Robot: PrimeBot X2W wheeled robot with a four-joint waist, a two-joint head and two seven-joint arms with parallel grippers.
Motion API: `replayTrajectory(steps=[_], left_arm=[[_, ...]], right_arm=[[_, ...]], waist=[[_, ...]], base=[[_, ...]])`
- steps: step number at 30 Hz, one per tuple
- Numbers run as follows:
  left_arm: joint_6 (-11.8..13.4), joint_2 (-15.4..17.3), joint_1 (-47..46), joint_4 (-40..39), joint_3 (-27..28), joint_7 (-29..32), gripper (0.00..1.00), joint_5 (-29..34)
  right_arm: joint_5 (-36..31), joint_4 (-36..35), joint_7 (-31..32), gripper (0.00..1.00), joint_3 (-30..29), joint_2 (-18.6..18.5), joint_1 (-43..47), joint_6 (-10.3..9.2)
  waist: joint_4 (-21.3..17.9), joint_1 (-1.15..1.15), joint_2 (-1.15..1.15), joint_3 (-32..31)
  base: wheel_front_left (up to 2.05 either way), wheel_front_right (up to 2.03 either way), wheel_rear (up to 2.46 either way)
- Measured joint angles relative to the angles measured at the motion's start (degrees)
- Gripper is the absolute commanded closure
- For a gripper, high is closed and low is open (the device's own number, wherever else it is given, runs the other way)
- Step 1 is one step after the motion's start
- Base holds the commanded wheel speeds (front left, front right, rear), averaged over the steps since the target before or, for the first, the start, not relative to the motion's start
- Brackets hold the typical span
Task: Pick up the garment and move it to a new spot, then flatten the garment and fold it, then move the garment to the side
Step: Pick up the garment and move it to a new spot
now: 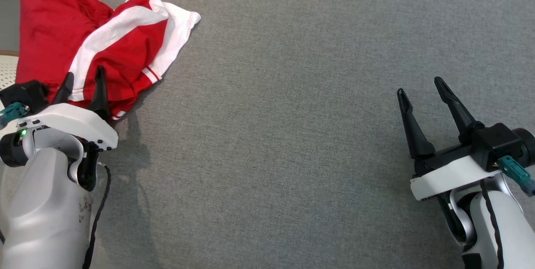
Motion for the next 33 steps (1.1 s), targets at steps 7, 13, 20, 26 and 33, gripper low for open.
replayTrajectory(steps=[7, 13, 20, 26, 33], left_arm=[[-0.2, 1.9, -3.3, 5.6, -2.5, 0.5, 0.98, -0.6], [-0.2, 3.5, -3.7, 6.8, -5.0, -1.7, 1.00, -1.2], [-0.1, 5.4, -3.1, 0.8, -4.8, -5.0, 1.00, -0.7], [1.6, 5.0, 5.3, -8.8, -4.4, -5.2, 1.00, 0.3], [4.6, 3.1, 17.7, -25.6, -5.8, -4.4, 1.00, 1.6]], right_arm=[[-0.1, 0.2, -0.1, 0.00, -0.4, 0.4, -0.2, -0.01], [0.0, 1.2, -1.0, 0.00, -0.5, 1.1, -0.4, -0.01], [0.6, 3.3, -2.4, 0.00, -1.7, 2.2, 0.4, 0.00], [1.3, 5.3, -3.8, 0.00, -2.8, 3.6, 3.4, -0.01], [2.1, 6.1, -4.6, 0.00, -3.2, 4.6, 6.6, -0.01]], waist=[[-1.1, 0.00, 0.00, 1.1], [-1.2, 0.00, 0.00, -0.1], [-1.5, 0.00, 0.00, -3.6], [-2.3, 0.00, 0.00, -8.6], [-4.3, 0.00, 0.00, -14.2]], base=[[0.00, 0.00, 0.00], [0.00, 0.00, 0.00], [0.00, 0.00, 0.00], [0.00, 0.00, 0.00], [0.00, 0.00, 0.00]])
